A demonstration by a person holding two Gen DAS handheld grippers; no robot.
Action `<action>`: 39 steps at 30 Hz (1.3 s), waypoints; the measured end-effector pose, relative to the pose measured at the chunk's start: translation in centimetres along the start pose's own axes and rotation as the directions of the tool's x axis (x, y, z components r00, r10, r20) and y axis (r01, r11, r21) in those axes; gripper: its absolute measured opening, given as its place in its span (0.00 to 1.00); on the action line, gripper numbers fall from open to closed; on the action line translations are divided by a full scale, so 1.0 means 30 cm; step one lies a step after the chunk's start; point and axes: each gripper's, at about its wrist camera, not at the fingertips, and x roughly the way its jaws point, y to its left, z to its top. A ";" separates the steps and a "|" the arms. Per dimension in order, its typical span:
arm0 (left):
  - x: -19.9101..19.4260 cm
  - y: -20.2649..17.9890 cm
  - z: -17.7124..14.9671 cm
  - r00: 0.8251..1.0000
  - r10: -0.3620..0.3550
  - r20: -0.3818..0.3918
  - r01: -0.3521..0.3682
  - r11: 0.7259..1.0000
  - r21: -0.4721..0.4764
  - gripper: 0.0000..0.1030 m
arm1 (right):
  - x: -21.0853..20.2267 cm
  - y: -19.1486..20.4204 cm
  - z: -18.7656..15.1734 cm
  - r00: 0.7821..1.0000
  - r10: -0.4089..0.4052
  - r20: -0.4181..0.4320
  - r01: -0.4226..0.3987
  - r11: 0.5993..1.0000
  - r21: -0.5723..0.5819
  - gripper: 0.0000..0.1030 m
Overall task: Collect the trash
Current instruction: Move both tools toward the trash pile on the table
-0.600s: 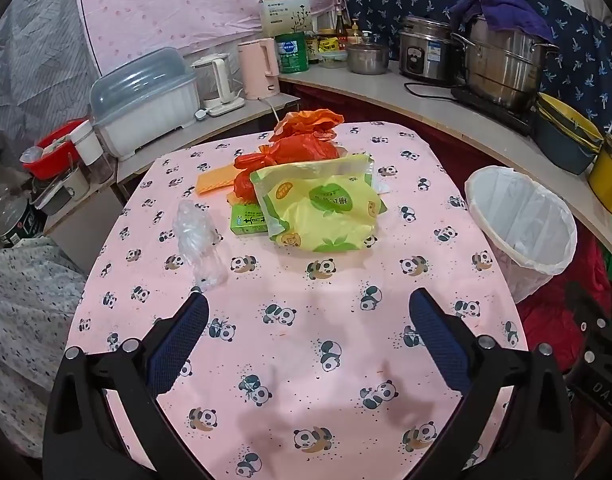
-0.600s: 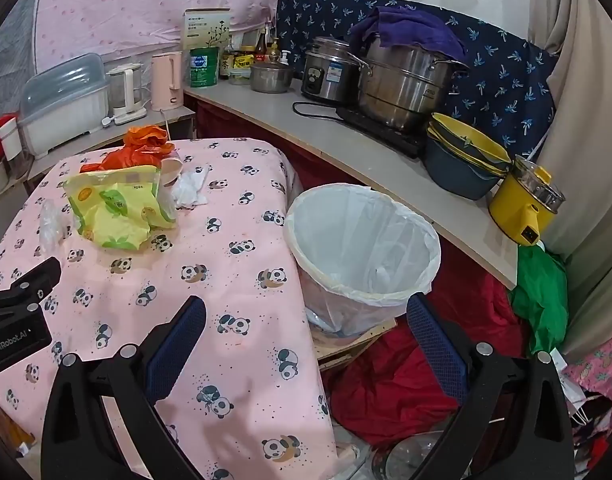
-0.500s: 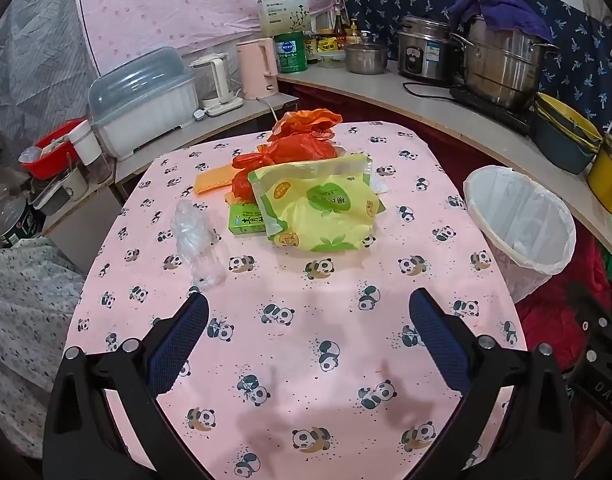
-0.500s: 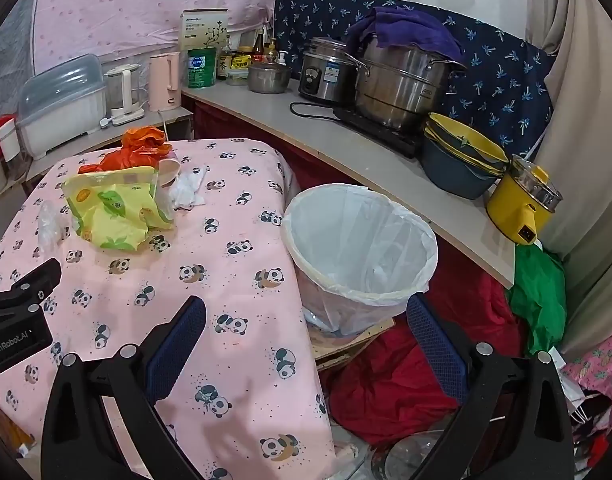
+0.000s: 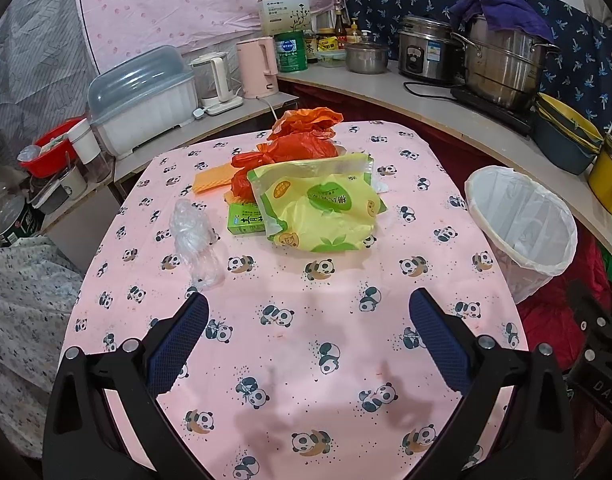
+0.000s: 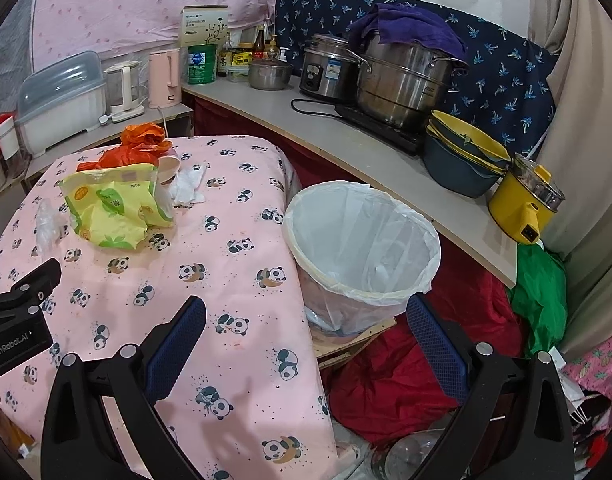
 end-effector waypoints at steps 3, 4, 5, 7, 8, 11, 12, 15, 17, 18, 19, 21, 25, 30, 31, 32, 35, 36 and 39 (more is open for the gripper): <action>0.005 0.002 0.003 1.000 -0.003 0.000 0.003 1.000 0.001 0.93 | 0.002 0.002 0.000 1.000 0.002 0.000 -0.002 1.000 0.002 0.93; 0.006 0.000 0.004 1.000 -0.004 0.000 0.004 1.000 0.001 0.93 | 0.002 0.002 0.000 1.000 0.001 0.001 -0.001 1.000 0.002 0.93; 0.007 0.002 0.005 1.000 -0.006 0.001 0.006 1.000 0.001 0.93 | 0.000 -0.001 -0.001 1.000 0.006 0.000 -0.006 1.000 0.008 0.93; 0.009 0.006 0.006 1.000 -0.008 0.002 0.008 1.000 -0.001 0.93 | 0.007 0.004 0.002 1.000 0.007 -0.004 -0.007 1.000 0.011 0.93; 0.009 0.006 0.006 1.000 -0.009 0.002 0.009 1.000 -0.001 0.93 | 0.012 0.006 0.004 1.000 0.006 -0.005 -0.006 1.000 0.013 0.93; 0.014 0.005 0.009 1.000 -0.013 0.002 0.013 1.000 0.000 0.93 | 0.022 0.007 0.009 1.000 0.013 -0.011 -0.013 1.000 0.021 0.93; 0.016 0.005 0.010 1.000 -0.014 0.003 0.014 1.000 0.000 0.93 | 0.025 0.007 0.010 1.000 0.018 -0.012 -0.018 1.000 0.026 0.93; 0.019 0.004 0.011 1.000 -0.016 0.002 0.016 1.000 -0.002 0.93 | 0.034 0.002 0.015 0.999 0.034 -0.021 -0.033 0.999 0.041 0.93; 0.024 0.003 0.015 1.000 -0.016 0.001 0.016 1.000 -0.004 0.93 | 0.042 -0.002 0.023 0.999 0.031 -0.018 -0.030 0.999 0.041 0.93; 0.030 0.003 0.019 1.000 -0.019 -0.001 0.019 1.000 -0.006 0.93 | 0.047 -0.001 0.026 1.000 0.024 -0.015 -0.023 0.999 0.037 0.93; 0.034 0.004 0.021 1.000 -0.023 -0.002 0.023 1.000 -0.008 0.93 | 0.053 -0.001 0.031 1.000 0.023 -0.014 -0.023 0.999 0.039 0.93; 0.046 0.009 0.026 1.000 -0.029 -0.006 0.029 1.000 -0.012 0.93 | 0.064 -0.001 0.039 0.999 0.033 -0.016 -0.032 0.998 0.053 0.93; 0.076 0.022 0.032 0.999 -0.039 -0.016 0.039 0.999 -0.022 0.93 | 0.092 0.010 0.053 0.998 0.039 -0.039 -0.036 0.998 0.058 0.93; 0.113 0.044 0.040 0.998 -0.049 -0.026 0.048 0.998 -0.034 0.93 | 0.120 0.044 0.072 0.998 0.028 -0.062 -0.026 0.999 0.035 0.93; 0.121 0.050 0.041 0.998 -0.050 -0.029 0.049 0.998 -0.034 0.93 | 0.122 0.050 0.079 0.998 0.031 -0.055 -0.029 0.999 0.038 0.93; 0.129 0.056 0.041 0.998 -0.052 -0.031 0.051 0.998 -0.037 0.93 | 0.125 0.056 0.086 0.998 0.038 -0.048 -0.036 0.998 0.042 0.93; 0.157 0.096 0.043 0.998 -0.053 -0.037 0.051 0.997 -0.058 0.93 | 0.131 0.081 0.109 0.998 0.060 -0.025 -0.059 0.997 0.053 0.93; 0.166 0.115 0.042 0.998 -0.052 -0.036 0.049 0.996 -0.068 0.93 | 0.133 0.093 0.113 0.997 0.067 -0.023 -0.066 0.996 0.052 0.93; 0.203 0.190 0.045 0.999 -0.036 -0.036 0.033 0.995 -0.099 0.93 | 0.145 0.137 0.133 0.995 0.096 -0.008 -0.095 0.994 0.047 0.93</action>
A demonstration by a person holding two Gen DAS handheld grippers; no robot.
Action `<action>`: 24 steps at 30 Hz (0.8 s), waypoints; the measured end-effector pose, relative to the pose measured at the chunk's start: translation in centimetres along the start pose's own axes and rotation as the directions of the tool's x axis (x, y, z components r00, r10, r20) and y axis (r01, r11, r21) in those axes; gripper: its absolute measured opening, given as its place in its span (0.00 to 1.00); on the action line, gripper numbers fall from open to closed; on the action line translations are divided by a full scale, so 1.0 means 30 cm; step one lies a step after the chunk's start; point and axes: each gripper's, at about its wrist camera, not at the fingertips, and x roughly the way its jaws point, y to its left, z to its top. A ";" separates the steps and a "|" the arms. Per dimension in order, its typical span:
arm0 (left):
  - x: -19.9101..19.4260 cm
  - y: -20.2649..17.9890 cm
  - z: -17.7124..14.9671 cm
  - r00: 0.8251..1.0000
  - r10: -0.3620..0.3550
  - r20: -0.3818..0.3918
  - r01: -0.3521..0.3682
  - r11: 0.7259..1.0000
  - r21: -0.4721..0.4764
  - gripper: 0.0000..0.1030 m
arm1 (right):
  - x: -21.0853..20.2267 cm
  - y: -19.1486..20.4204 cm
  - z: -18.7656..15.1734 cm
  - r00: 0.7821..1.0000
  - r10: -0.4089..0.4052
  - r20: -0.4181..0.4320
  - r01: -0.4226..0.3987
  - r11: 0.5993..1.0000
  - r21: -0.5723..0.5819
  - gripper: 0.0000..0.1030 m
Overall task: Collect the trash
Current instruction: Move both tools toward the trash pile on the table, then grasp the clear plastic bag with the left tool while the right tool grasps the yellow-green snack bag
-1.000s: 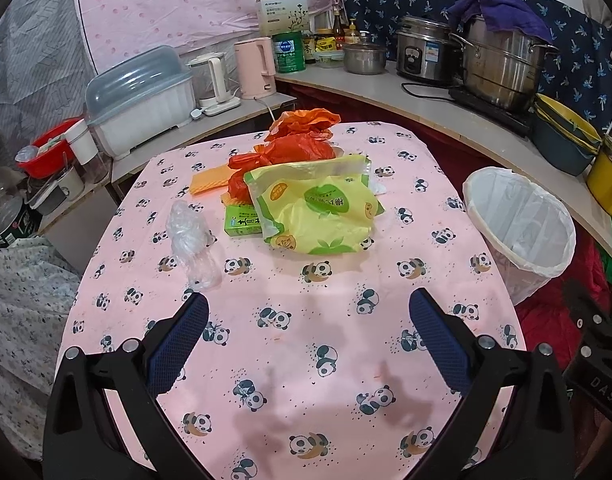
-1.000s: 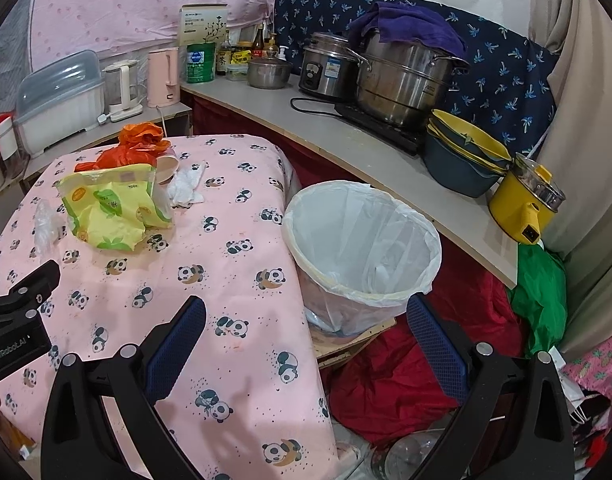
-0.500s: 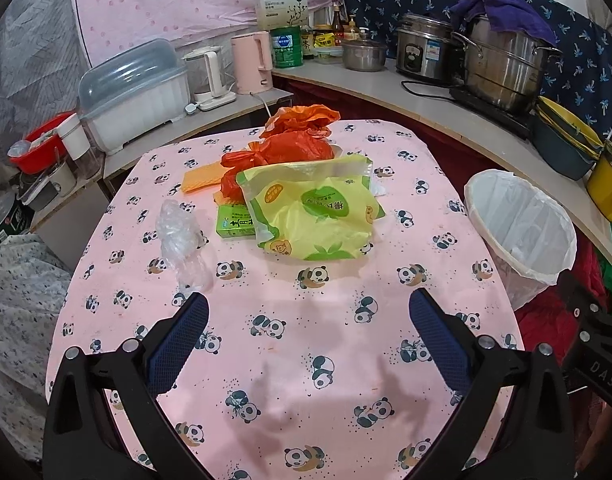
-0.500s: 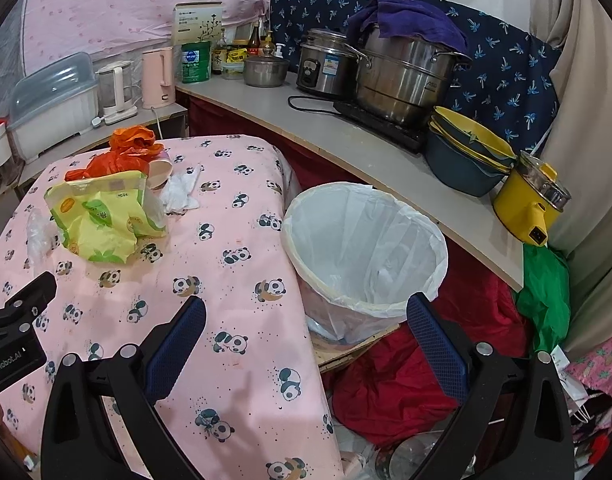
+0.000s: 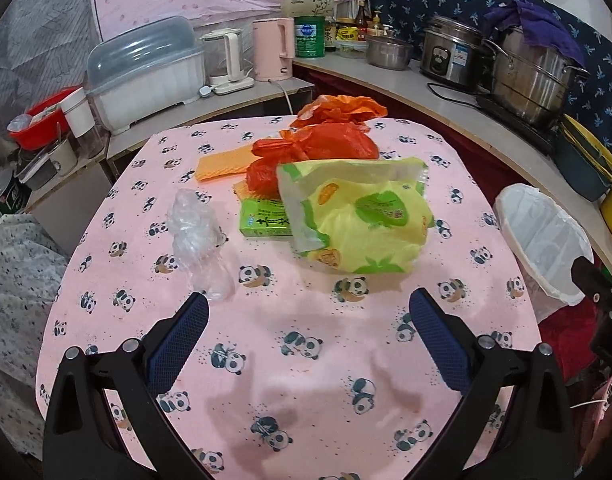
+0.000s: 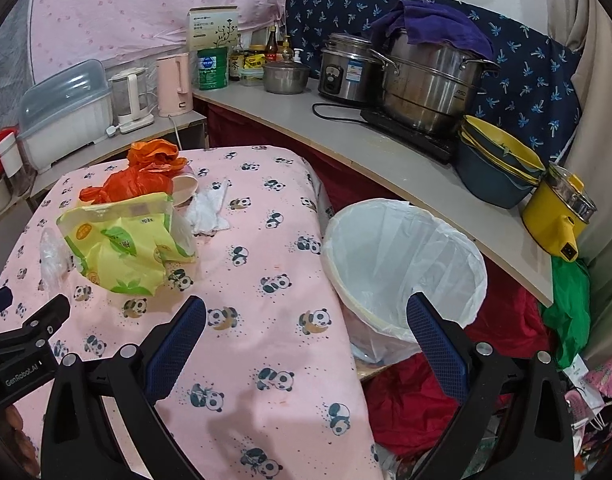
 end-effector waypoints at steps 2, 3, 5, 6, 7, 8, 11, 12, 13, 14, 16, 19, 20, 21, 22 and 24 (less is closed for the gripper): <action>0.030 0.059 0.007 1.000 0.015 -0.002 -0.015 1.000 -0.020 0.93 | 0.018 0.036 0.013 1.000 0.022 -0.005 -0.022 1.000 -0.011 0.93; 0.047 0.086 0.010 1.000 0.029 -0.006 -0.030 0.999 -0.026 0.93 | 0.026 0.056 0.019 0.999 0.035 -0.005 -0.035 0.999 -0.017 0.93; 0.085 0.142 0.016 0.999 0.047 -0.015 -0.048 0.998 -0.037 0.93 | 0.049 0.091 0.028 0.998 0.055 -0.019 -0.055 0.998 -0.035 0.93; 0.105 0.167 0.018 0.998 0.056 -0.021 -0.057 0.998 -0.038 0.93 | 0.057 0.111 0.037 0.997 0.070 -0.018 -0.071 0.997 -0.039 0.93; 0.122 0.187 0.020 0.998 0.064 -0.025 -0.064 0.997 -0.038 0.93 | 0.066 0.131 0.044 0.996 0.082 -0.017 -0.083 0.996 -0.045 0.93; 0.141 0.211 0.024 0.998 0.064 -0.028 -0.065 0.997 -0.037 0.93 | 0.076 0.152 0.051 0.996 0.092 -0.019 -0.092 0.994 -0.052 0.93; 0.194 0.264 0.037 0.998 0.057 -0.031 -0.058 0.997 -0.041 0.93 | 0.107 0.204 0.067 0.994 0.100 -0.031 -0.102 0.992 -0.072 0.93; 0.214 0.277 0.042 0.998 0.050 -0.033 -0.051 0.998 -0.040 0.93 | 0.122 0.218 0.066 0.994 0.103 -0.043 -0.106 0.991 -0.078 0.93; 0.240 0.293 0.047 0.997 0.059 -0.040 -0.060 0.997 -0.041 0.93 | 0.139 0.228 0.066 0.993 0.104 -0.054 -0.108 0.991 -0.084 0.93; 0.257 0.303 0.051 0.997 0.059 -0.042 -0.060 0.997 -0.042 0.93 | 0.148 0.239 0.070 0.992 0.109 -0.058 -0.114 0.990 -0.086 0.93; 0.305 0.327 0.058 0.996 0.062 -0.059 -0.065 0.997 -0.047 0.93 | 0.173 0.264 0.077 0.992 0.113 -0.062 -0.119 0.988 -0.095 0.93; 0.367 0.348 0.065 0.995 0.047 -0.093 -0.052 0.997 -0.059 0.84 | 0.210 0.297 0.083 0.989 0.131 -0.073 -0.138 0.985 -0.102 0.93; 0.384 0.352 0.066 0.994 0.033 -0.103 -0.040 0.997 -0.063 0.78 | 0.227 0.306 0.083 0.987 0.135 -0.082 -0.144 0.984 -0.107 0.93; 0.397 0.355 0.066 0.993 0.023 -0.113 -0.031 0.997 -0.066 0.76 | 0.241 0.316 0.083 0.986 0.142 -0.090 -0.151 0.982 -0.110 0.93; 0.414 0.358 0.066 0.992 0.011 -0.126 -0.020 0.997 -0.070 0.67 | 0.254 0.326 0.083 0.985 0.145 -0.096 -0.155 0.981 -0.114 0.93; 0.435 0.359 0.065 0.990 -0.010 -0.143 -0.001 0.997 -0.075 0.50 | 0.279 0.341 0.080 0.983 0.145 -0.110 -0.158 0.980 -0.121 0.93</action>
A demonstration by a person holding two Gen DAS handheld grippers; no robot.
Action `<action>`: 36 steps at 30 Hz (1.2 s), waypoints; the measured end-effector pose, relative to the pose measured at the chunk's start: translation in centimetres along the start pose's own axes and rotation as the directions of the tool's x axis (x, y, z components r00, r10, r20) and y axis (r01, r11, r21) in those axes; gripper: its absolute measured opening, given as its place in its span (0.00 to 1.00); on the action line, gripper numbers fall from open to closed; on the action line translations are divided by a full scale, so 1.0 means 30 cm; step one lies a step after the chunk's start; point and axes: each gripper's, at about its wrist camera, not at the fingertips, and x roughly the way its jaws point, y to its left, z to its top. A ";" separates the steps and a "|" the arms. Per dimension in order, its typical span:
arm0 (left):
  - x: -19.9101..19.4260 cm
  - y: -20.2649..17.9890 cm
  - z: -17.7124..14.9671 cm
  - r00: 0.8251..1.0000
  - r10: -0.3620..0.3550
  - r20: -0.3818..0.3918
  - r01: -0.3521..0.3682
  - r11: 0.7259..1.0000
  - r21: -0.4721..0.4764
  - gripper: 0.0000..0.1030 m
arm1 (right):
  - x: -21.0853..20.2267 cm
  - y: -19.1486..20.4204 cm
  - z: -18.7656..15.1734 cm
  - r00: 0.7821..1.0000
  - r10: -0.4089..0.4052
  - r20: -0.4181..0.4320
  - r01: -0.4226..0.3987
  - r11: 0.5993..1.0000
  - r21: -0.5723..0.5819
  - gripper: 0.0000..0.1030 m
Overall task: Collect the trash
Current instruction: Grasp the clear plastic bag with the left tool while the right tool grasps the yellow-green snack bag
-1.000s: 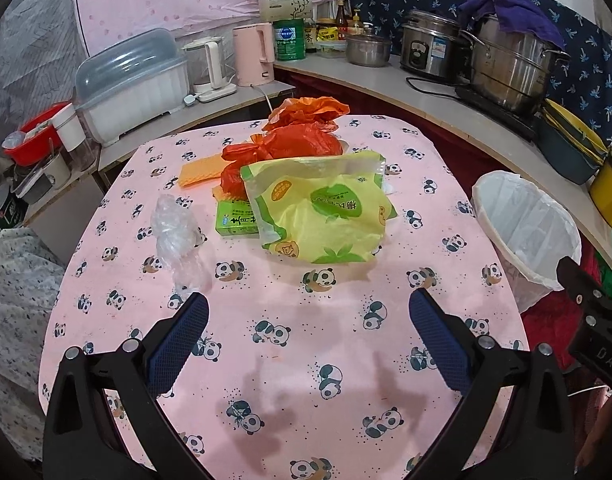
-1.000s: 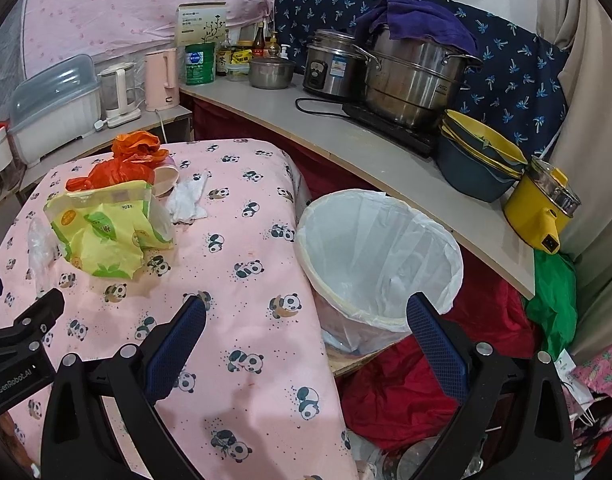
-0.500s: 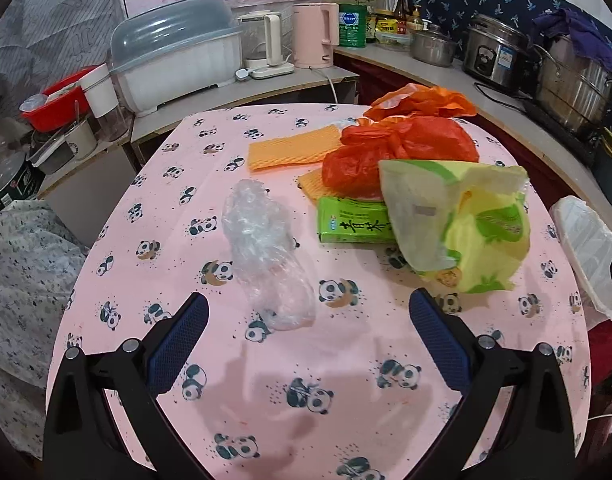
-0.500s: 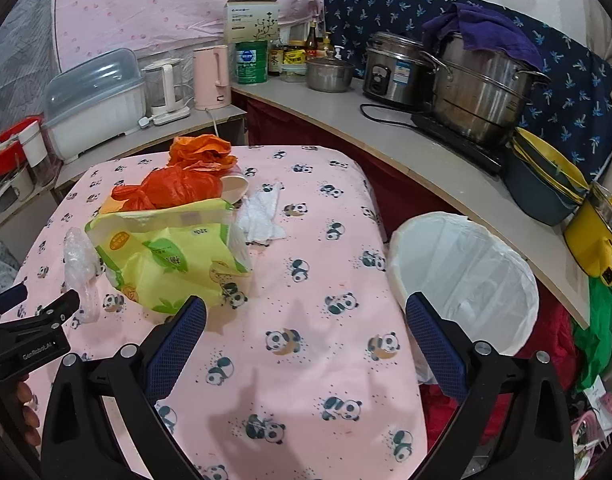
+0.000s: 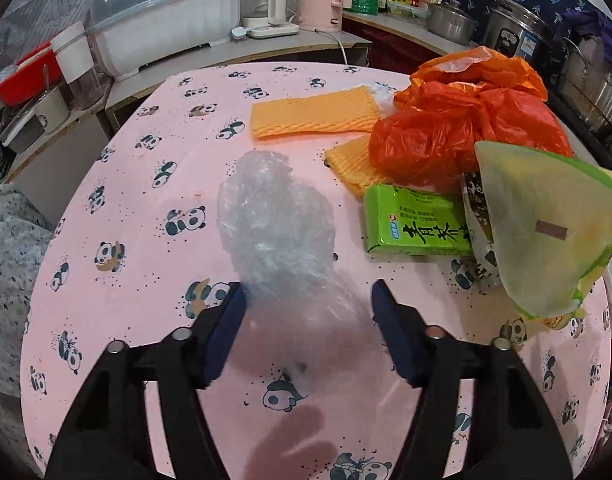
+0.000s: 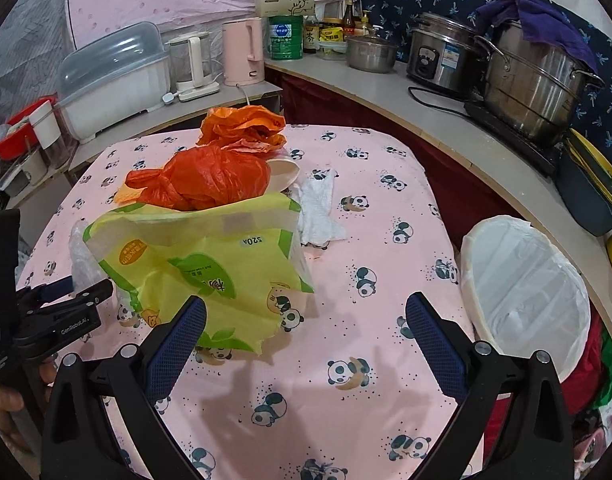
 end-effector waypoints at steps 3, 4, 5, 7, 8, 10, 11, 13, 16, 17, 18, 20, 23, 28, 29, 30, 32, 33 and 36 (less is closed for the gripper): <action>0.014 -0.005 0.003 0.999 -0.037 -0.017 0.037 0.999 0.002 0.15 | 0.024 0.015 0.005 1.000 0.009 -0.008 -0.009 1.000 -0.011 0.93; 0.015 -0.011 0.003 0.999 -0.049 -0.019 0.049 0.999 0.003 0.11 | 0.031 0.019 0.007 1.000 0.010 -0.008 -0.010 1.000 -0.016 0.93; 0.011 -0.018 0.003 0.998 -0.064 -0.018 0.064 0.998 0.005 0.07 | 0.039 0.023 0.009 1.000 0.013 -0.009 -0.013 1.000 -0.021 0.93; -0.004 -0.039 0.002 0.997 -0.077 -0.008 0.077 0.997 0.020 0.04 | 0.060 0.022 0.009 0.999 0.028 -0.016 -0.028 0.999 -0.021 0.92; -0.011 -0.050 0.002 0.997 -0.084 -0.003 0.084 0.996 0.027 0.04 | 0.073 0.020 0.009 0.999 0.040 -0.025 -0.040 0.999 -0.017 0.88; -0.030 -0.071 0.001 0.995 -0.100 0.008 0.100 0.994 0.040 0.04 | 0.102 0.015 0.007 0.997 0.063 -0.041 -0.063 0.998 -0.004 0.83; -0.039 -0.080 -0.001 0.994 -0.108 0.011 0.108 0.993 0.044 0.04 | 0.116 0.010 0.005 0.996 0.078 -0.050 -0.078 0.997 0.007 0.79; -0.051 -0.097 -0.004 0.992 -0.126 0.012 0.126 0.991 0.050 0.04 | 0.139 0.004 0.001 0.992 0.109 -0.062 -0.107 0.994 0.030 0.72; -0.067 -0.128 -0.014 0.991 -0.134 0.014 0.133 0.988 0.073 0.04 | 0.162 0.002 -0.003 0.985 0.154 -0.076 -0.150 0.987 0.051 0.56; -0.070 -0.135 -0.015 0.990 -0.138 0.014 0.136 0.988 0.077 0.04 | 0.167 0.002 -0.004 0.984 0.162 -0.080 -0.158 0.986 0.054 0.45; -0.074 -0.143 -0.017 0.990 -0.143 0.012 0.142 0.987 0.080 0.04 | 0.171 0.002 -0.006 0.982 0.170 -0.085 -0.165 0.985 0.057 0.38; -0.082 -0.157 -0.020 0.988 -0.153 0.010 0.151 0.985 0.086 0.04 | 0.173 -0.004 -0.010 0.977 0.195 -0.088 -0.190 0.980 0.067 0.15; -0.103 -0.178 -0.027 0.987 -0.160 0.019 0.157 0.982 0.101 0.04 | 0.162 -0.016 -0.012 0.976 0.202 -0.076 -0.197 0.978 0.071 0.08; -0.148 -0.204 -0.039 0.983 -0.178 0.033 0.173 0.978 0.115 0.04 | 0.112 -0.048 -0.019 0.981 0.190 -0.040 -0.187 0.980 0.075 0.04; -0.160 -0.212 -0.042 0.982 -0.186 0.036 0.180 0.976 0.120 0.04 | 0.104 -0.056 -0.020 0.981 0.188 -0.038 -0.185 0.980 0.080 0.04; -0.170 -0.219 -0.044 0.981 -0.191 0.039 0.184 0.975 0.127 0.04 | 0.100 -0.065 -0.018 0.982 0.187 -0.039 -0.184 0.979 0.085 0.04; -0.187 -0.231 -0.050 0.979 -0.199 0.046 0.191 0.972 0.135 0.04 | 0.091 -0.080 -0.020 0.983 0.183 -0.034 -0.179 0.979 0.093 0.05; -0.195 -0.237 -0.054 0.978 -0.201 0.048 0.193 0.972 0.138 0.04 | 0.086 -0.085 -0.020 0.983 0.179 -0.032 -0.176 0.980 0.095 0.05; -0.203 -0.248 -0.060 0.978 -0.205 0.047 0.196 0.970 0.144 0.04 | 0.094 -0.095 -0.022 0.985 0.169 -0.042 -0.165 0.981 0.098 0.18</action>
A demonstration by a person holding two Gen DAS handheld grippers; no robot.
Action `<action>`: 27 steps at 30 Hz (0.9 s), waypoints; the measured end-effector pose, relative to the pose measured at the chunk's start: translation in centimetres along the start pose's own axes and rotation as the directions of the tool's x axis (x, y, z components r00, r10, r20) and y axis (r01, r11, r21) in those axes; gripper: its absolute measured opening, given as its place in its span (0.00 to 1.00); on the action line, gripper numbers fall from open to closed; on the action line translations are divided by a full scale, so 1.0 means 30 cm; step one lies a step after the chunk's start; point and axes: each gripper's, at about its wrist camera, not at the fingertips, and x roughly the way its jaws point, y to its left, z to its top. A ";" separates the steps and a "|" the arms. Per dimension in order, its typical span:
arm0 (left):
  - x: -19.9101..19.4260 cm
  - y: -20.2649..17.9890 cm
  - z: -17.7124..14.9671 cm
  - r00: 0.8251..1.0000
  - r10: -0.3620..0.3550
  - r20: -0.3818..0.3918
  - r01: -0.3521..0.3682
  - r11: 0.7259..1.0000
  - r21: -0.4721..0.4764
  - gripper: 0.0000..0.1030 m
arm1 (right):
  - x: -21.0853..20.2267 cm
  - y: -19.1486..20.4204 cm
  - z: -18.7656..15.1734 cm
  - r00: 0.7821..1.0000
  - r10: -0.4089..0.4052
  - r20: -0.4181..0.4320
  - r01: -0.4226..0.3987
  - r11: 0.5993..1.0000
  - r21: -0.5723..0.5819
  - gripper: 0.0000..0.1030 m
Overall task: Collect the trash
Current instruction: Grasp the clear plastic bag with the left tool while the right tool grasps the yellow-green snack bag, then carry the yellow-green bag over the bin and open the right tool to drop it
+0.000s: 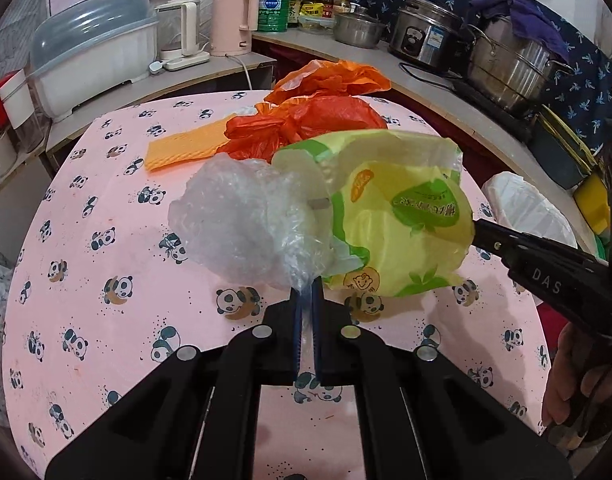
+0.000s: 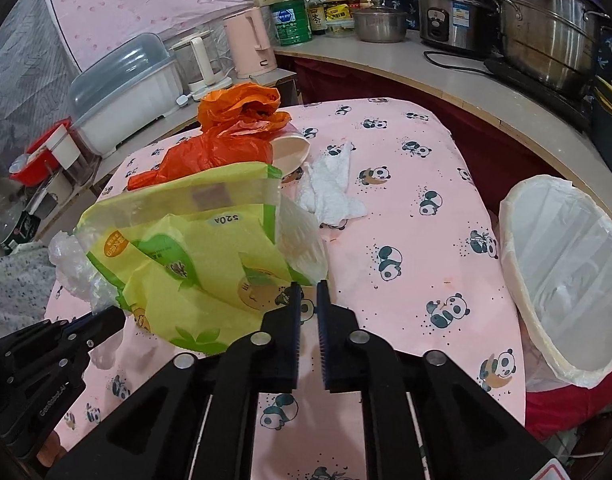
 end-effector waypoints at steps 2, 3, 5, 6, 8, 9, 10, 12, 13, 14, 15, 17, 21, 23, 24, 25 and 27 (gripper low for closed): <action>0.000 -0.004 -0.005 1.000 0.002 -0.001 -0.002 1.000 0.003 0.04 | 0.008 -0.005 -0.002 1.000 -0.013 0.008 0.013 1.000 -0.002 0.42; 0.001 -0.005 -0.007 1.000 0.006 -0.003 -0.006 1.000 0.004 0.04 | 0.014 -0.001 -0.004 1.000 -0.014 0.012 0.014 1.000 -0.011 0.45; 0.007 -0.003 -0.010 1.000 0.009 -0.010 -0.009 1.000 0.002 0.04 | 0.034 0.006 -0.003 1.000 -0.021 0.013 0.022 0.999 -0.032 0.46; 0.010 -0.003 -0.009 1.000 0.011 -0.012 -0.011 1.000 0.001 0.04 | 0.045 0.010 -0.001 1.000 -0.023 0.010 0.023 0.999 -0.038 0.46; 0.015 0.000 -0.009 1.000 0.015 -0.015 -0.015 1.000 0.001 0.04 | 0.073 0.009 0.005 1.000 -0.020 0.001 0.020 0.999 -0.048 0.46; 0.017 0.000 -0.008 1.000 0.016 -0.016 -0.016 1.000 0.002 0.04 | 0.086 0.011 0.008 1.000 -0.016 0.001 0.016 0.998 -0.055 0.46; 0.019 0.001 -0.007 1.000 0.016 -0.016 -0.016 1.000 0.001 0.04 | 0.097 0.013 0.010 1.000 -0.010 0.001 0.010 0.998 -0.063 0.46; 0.023 0.002 -0.004 1.000 0.021 -0.017 -0.021 1.000 0.002 0.04 | 0.120 0.015 0.015 1.000 -0.004 -0.007 0.003 0.997 -0.079 0.38; 0.024 0.006 -0.002 1.000 0.022 -0.017 -0.022 1.000 0.000 0.04 | 0.125 0.018 0.017 1.000 0.007 -0.013 -0.008 0.997 -0.082 0.23; 0.024 0.008 0.000 1.000 0.022 -0.018 -0.022 1.000 -0.002 0.04 | 0.129 0.017 0.018 1.000 0.014 -0.019 -0.015 0.997 -0.081 0.14; 0.023 0.008 0.001 1.000 0.024 -0.016 -0.024 1.000 -0.002 0.04 | 0.128 0.018 0.017 1.000 0.017 -0.019 -0.018 0.997 -0.077 0.13; 0.016 0.008 0.004 1.000 0.025 -0.009 -0.025 1.000 -0.001 0.04 | 0.112 0.014 0.014 1.000 0.025 -0.006 -0.026 0.997 -0.071 0.08; -0.006 -0.008 0.016 1.000 0.016 0.007 -0.016 1.000 0.004 0.04 | 0.042 -0.001 0.019 0.999 0.029 0.044 -0.026 0.998 -0.052 0.05; -0.025 -0.025 0.022 1.000 0.004 0.020 -0.005 1.000 0.012 0.04 | -0.005 -0.019 0.025 0.997 0.017 0.076 -0.015 0.999 -0.035 0.05; -0.036 -0.037 0.025 1.000 -0.002 0.027 0.001 1.000 0.017 0.04 | -0.027 -0.031 0.028 0.996 0.012 0.091 -0.010 1.000 -0.023 0.05; -0.044 -0.047 0.028 0.999 -0.007 0.033 0.006 1.000 0.023 0.04 | -0.049 -0.046 0.031 0.994 0.006 0.106 -0.005 1.000 -0.011 0.05; -0.064 -0.080 0.034 0.999 -0.022 0.047 0.020 0.999 0.040 0.04 | -0.095 -0.078 0.037 0.990 -0.020 0.138 0.018 1.000 0.015 0.04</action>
